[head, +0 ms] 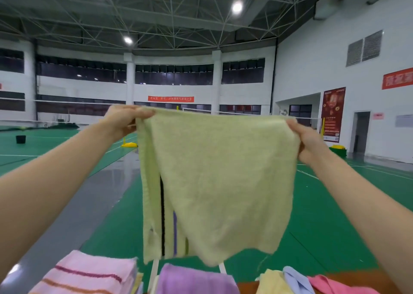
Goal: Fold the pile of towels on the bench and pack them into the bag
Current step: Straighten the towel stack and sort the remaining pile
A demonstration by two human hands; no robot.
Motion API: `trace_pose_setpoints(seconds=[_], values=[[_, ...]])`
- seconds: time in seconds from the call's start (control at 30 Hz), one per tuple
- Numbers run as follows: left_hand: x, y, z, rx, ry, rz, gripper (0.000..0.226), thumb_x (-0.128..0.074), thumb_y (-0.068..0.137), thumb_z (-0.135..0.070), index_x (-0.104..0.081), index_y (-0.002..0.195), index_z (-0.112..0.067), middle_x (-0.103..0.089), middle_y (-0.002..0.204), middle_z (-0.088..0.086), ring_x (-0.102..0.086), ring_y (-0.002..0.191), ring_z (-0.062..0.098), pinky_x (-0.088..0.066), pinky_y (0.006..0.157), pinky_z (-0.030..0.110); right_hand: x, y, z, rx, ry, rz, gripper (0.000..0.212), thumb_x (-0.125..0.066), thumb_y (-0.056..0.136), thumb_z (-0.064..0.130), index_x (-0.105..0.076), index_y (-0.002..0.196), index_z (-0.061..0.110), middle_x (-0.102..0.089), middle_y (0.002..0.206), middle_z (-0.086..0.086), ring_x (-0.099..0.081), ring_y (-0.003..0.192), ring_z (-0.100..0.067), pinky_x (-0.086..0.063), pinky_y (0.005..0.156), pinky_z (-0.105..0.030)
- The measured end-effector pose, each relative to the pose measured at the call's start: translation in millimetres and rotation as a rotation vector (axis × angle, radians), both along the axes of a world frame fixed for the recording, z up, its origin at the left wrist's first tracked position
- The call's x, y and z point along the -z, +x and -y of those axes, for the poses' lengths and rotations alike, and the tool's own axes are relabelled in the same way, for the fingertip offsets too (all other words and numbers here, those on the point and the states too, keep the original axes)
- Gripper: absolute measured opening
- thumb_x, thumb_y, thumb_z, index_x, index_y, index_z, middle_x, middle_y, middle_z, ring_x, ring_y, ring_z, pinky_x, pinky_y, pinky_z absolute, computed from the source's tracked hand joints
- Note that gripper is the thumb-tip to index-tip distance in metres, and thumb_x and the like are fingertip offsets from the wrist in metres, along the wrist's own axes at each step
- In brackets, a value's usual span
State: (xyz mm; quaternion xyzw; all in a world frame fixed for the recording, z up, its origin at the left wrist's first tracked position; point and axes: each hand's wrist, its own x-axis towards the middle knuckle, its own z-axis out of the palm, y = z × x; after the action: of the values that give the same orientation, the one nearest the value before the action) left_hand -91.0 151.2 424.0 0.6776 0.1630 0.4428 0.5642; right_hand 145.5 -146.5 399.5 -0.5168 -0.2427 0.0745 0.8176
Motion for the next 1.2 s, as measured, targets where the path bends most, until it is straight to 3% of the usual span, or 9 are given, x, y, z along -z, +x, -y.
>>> trace_pose_setpoints(seconds=[0.1,0.2,0.27,0.37,0.77,0.93,1.0,1.07,1.2], values=[[-25,-1,3,0.055,0.005,0.101,0.006,-0.067,0.081,-0.008,-0.062,0.083,-0.010,-0.067,0.071,-0.004,-0.059,0.075,0.012,-0.053,0.075,0.022,-29,-1,-4,0.084,0.164,0.013,0.017,-0.073,0.078,0.021,-0.066,0.090,0.010,-0.068,0.090,-0.003,-0.066,0.076,-0.017,-0.057,0.068,-0.032],[-21,1,-1,-0.065,0.142,-0.005,0.012,-0.067,0.082,-0.008,-0.062,0.093,-0.004,-0.064,0.079,0.001,-0.058,0.073,0.012,-0.050,0.068,0.021,-32,-4,-7,0.161,0.109,0.089,0.011,-0.073,0.079,0.017,-0.065,0.084,0.012,-0.066,0.101,-0.007,-0.063,0.088,-0.021,-0.054,0.082,-0.038],[-11,2,-3,-0.112,0.200,0.041,0.019,-0.066,0.083,-0.006,-0.062,0.101,-0.003,-0.063,0.076,0.000,-0.058,0.066,0.010,-0.049,0.062,0.018,-27,-6,-9,0.174,0.081,0.137,0.007,-0.070,0.082,0.018,-0.064,0.082,0.013,-0.065,0.094,-0.005,-0.062,0.086,-0.020,-0.054,0.079,-0.036],[-3,3,-4,-0.095,0.227,0.047,0.005,-0.064,0.085,-0.006,-0.065,0.089,-0.007,-0.066,0.065,-0.005,-0.059,0.055,0.003,-0.052,0.055,0.014,-19,-5,-7,0.148,0.032,0.208,0.007,-0.065,0.086,0.020,-0.062,0.085,0.013,-0.062,0.085,0.000,-0.057,0.078,-0.015,-0.050,0.073,-0.032],[7,8,1,-0.055,0.156,0.040,0.010,-0.062,0.087,-0.009,-0.061,0.080,-0.016,-0.060,0.085,0.000,-0.057,0.077,0.012,-0.050,0.071,0.024,-21,-4,9,0.233,-0.078,0.283,0.011,-0.066,0.085,0.023,-0.066,0.089,0.013,-0.060,0.080,0.000,-0.053,0.069,-0.016,-0.045,0.057,-0.027],[-6,3,15,0.228,0.141,0.167,0.014,-0.052,0.094,-0.014,-0.058,0.082,-0.018,-0.065,0.068,-0.010,-0.060,0.065,0.004,-0.052,0.063,0.017,-35,-8,23,0.221,0.213,0.243,0.014,-0.073,0.075,0.025,-0.069,0.068,0.013,-0.066,0.066,0.009,-0.061,0.062,-0.008,-0.053,0.058,-0.023],[-2,0,9,0.143,0.218,0.044,0.012,-0.054,0.093,-0.015,-0.060,0.083,-0.017,-0.065,0.075,-0.006,-0.059,0.072,0.008,-0.051,0.068,0.020,-35,-12,28,0.211,0.027,0.351,0.019,-0.072,0.069,0.034,-0.066,0.072,0.015,-0.065,0.068,0.007,-0.058,0.060,-0.007,-0.051,0.053,-0.018],[13,2,4,-0.014,0.292,-0.130,0.009,-0.057,0.092,-0.016,-0.061,0.083,-0.016,-0.061,0.084,0.002,-0.055,0.079,0.013,-0.046,0.075,0.027,-27,-15,26,0.234,-0.115,0.420,0.015,-0.068,0.079,0.029,-0.063,0.075,0.015,-0.058,0.070,0.003,-0.053,0.056,-0.006,-0.045,0.047,-0.016],[36,8,13,0.119,0.136,-0.167,0.015,-0.051,0.096,-0.019,-0.055,0.082,-0.016,-0.057,0.081,0.000,-0.056,0.075,0.011,-0.044,0.074,0.027,-19,-19,19,0.258,-0.126,0.398,0.018,-0.061,0.089,0.021,-0.059,0.072,0.015,-0.054,0.052,0.011,-0.046,0.039,0.001,-0.038,0.039,-0.013]])
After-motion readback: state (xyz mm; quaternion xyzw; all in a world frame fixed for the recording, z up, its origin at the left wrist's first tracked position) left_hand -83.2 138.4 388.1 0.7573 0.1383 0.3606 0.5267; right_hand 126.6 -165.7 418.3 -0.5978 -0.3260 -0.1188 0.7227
